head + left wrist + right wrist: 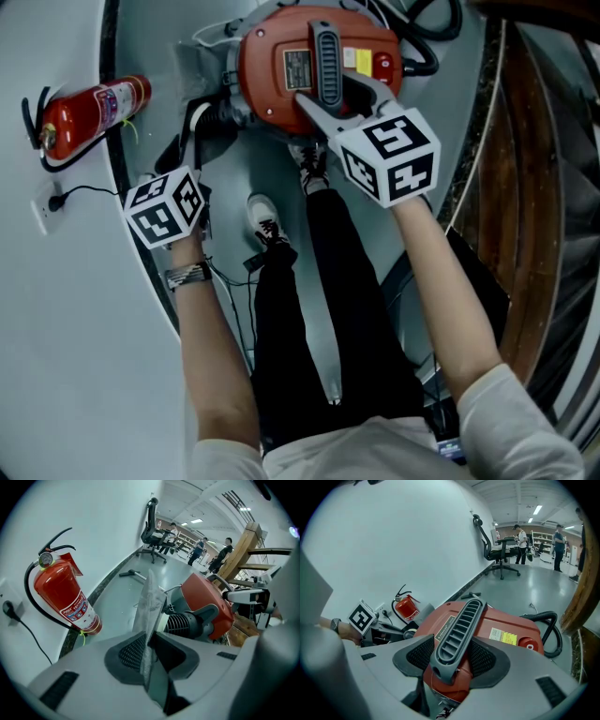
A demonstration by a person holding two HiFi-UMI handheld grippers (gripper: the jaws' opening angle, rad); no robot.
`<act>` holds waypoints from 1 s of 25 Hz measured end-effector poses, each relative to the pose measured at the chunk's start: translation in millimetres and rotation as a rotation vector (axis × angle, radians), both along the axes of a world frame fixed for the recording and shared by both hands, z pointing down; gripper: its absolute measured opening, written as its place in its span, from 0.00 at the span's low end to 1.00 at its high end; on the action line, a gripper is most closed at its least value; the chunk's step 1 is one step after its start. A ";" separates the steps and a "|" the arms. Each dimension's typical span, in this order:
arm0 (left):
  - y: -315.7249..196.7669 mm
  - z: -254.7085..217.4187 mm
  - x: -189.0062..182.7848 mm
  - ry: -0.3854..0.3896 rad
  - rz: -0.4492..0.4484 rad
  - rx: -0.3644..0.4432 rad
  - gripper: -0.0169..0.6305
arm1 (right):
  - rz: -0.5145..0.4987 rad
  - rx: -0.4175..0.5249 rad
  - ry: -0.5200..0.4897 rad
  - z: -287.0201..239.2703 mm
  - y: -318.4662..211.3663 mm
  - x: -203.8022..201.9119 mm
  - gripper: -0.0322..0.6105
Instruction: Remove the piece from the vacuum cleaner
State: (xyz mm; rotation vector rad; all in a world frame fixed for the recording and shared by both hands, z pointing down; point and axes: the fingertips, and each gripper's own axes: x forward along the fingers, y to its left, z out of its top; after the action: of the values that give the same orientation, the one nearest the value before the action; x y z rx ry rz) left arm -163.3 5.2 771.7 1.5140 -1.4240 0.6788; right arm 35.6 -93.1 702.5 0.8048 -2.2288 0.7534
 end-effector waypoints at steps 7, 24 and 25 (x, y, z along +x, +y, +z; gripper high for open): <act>-0.4 0.5 0.0 -0.001 0.019 -0.011 0.13 | 0.001 -0.004 0.008 0.0 0.4 0.4 0.41; -9.3 5.4 -30.9 -0.097 0.075 -0.046 0.07 | 0.011 0.010 0.006 -0.4 0.1 0.9 0.41; -9.0 5.2 -30.4 -0.098 0.078 -0.047 0.07 | 0.010 0.008 0.008 -0.2 0.6 0.9 0.41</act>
State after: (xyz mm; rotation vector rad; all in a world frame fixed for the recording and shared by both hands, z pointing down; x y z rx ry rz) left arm -193.7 -3.7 776.9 1.5234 -1.4177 0.8385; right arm 36.6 -92.5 702.3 0.8219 -2.2235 0.7450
